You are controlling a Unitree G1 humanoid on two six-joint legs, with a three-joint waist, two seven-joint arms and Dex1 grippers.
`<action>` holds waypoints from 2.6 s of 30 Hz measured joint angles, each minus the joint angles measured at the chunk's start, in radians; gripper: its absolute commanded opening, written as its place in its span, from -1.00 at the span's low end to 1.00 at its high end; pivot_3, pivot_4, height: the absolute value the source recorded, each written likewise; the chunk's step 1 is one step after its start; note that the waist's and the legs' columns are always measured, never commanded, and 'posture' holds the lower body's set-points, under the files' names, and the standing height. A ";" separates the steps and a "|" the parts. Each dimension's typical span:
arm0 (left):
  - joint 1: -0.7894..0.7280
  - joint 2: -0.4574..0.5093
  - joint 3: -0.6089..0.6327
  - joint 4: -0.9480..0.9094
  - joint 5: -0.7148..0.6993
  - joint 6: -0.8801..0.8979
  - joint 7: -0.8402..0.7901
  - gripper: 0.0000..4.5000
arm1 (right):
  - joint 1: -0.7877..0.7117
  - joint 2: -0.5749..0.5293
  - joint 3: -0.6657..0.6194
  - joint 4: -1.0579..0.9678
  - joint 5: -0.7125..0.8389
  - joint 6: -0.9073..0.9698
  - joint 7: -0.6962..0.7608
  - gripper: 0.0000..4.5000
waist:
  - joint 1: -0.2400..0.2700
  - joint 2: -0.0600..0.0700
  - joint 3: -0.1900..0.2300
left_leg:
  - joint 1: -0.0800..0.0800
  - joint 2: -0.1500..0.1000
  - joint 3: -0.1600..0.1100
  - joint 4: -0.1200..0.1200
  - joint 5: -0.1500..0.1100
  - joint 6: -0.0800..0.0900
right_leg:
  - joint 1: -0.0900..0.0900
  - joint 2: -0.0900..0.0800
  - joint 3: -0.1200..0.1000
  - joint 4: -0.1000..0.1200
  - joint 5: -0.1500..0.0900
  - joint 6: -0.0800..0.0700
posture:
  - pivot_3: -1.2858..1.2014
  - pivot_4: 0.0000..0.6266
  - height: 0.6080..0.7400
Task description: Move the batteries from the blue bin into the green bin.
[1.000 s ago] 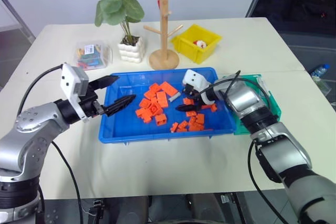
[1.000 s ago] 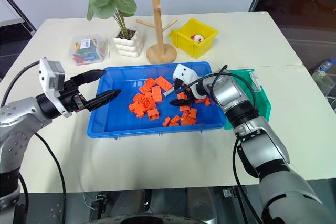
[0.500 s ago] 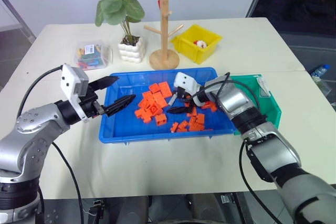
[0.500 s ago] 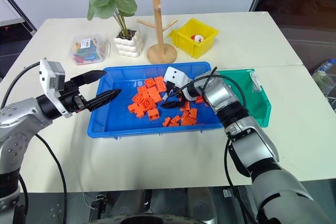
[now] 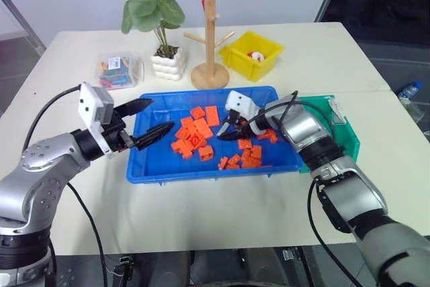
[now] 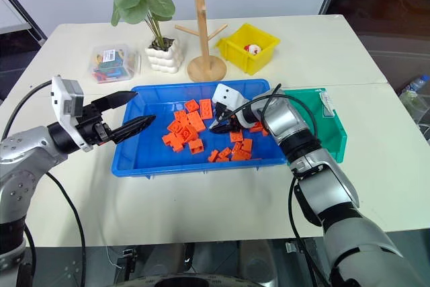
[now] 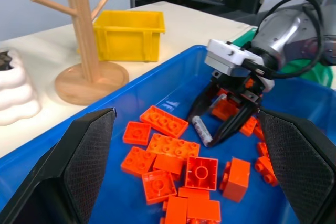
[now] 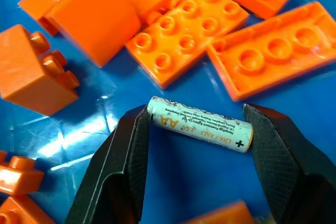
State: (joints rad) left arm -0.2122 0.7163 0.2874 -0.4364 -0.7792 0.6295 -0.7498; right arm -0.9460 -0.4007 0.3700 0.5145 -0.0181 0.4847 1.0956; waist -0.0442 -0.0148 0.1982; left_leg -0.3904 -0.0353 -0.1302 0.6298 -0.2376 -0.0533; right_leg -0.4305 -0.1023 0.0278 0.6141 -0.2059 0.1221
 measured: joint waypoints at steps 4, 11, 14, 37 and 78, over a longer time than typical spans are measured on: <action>-0.086 -0.005 -0.021 0.035 -0.020 0.000 -0.033 1.00 | -0.077 -0.074 -0.079 -0.101 0.033 0.094 0.009 -0.03 | 0.002 0.000 0.000 | 0.000 0.000 0.000 0.000 0.000 0.000 | 0.000 0.000 0.000 0.000 0.000 0.000 | 0.03 -0.52 1.00; -0.237 -0.059 -0.133 0.180 -0.006 -0.012 -0.130 1.00 | -0.084 -0.256 -0.168 -0.266 0.072 0.225 0.016 -0.03 | 0.002 -0.001 0.000 | -0.001 0.000 0.000 0.000 0.000 0.000 | 0.000 0.000 0.000 -0.001 0.000 0.000 | 0.03 -0.52 1.00; -0.284 -0.080 -0.177 0.231 0.018 -0.032 -0.176 1.00 | -0.035 -0.347 -0.198 -0.329 0.084 0.277 0.021 -0.03 | 0.003 0.000 0.000 | -0.001 0.000 0.000 0.000 0.000 0.000 | 0.000 0.000 0.000 -0.001 0.000 0.000 | 0.03 -0.52 1.00; -0.384 -0.173 -0.271 0.440 0.139 -0.118 -0.326 1.00 | 0.501 -0.691 -0.459 -0.632 0.229 0.432 -0.050 0.99 | 0.004 0.000 0.000 | 0.000 0.000 0.001 0.001 0.000 0.000 | 0.001 -0.001 0.000 -0.001 0.000 0.001 | 0.03 -0.52 1.00; -0.146 -0.096 -0.147 0.177 0.155 -0.088 -0.098 1.00 | 0.312 -0.061 -0.268 -0.852 0.425 0.937 -0.625 0.99 | 0.025 -0.001 0.000 | -0.001 0.000 -0.001 0.001 0.000 0.000 | 0.001 0.000 0.000 -0.001 0.000 0.000 | 0.03 -0.52 1.00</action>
State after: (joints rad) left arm -0.3577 0.6198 0.1406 -0.2591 -0.6243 0.5416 -0.8483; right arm -0.6342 -0.4620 0.1024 -0.3377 0.4072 1.4220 0.4705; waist -0.0197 -0.0155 0.1979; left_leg -0.3912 -0.0358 -0.1307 0.6305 -0.2378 -0.0530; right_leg -0.4299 -0.1028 0.0275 0.6130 -0.2060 0.1222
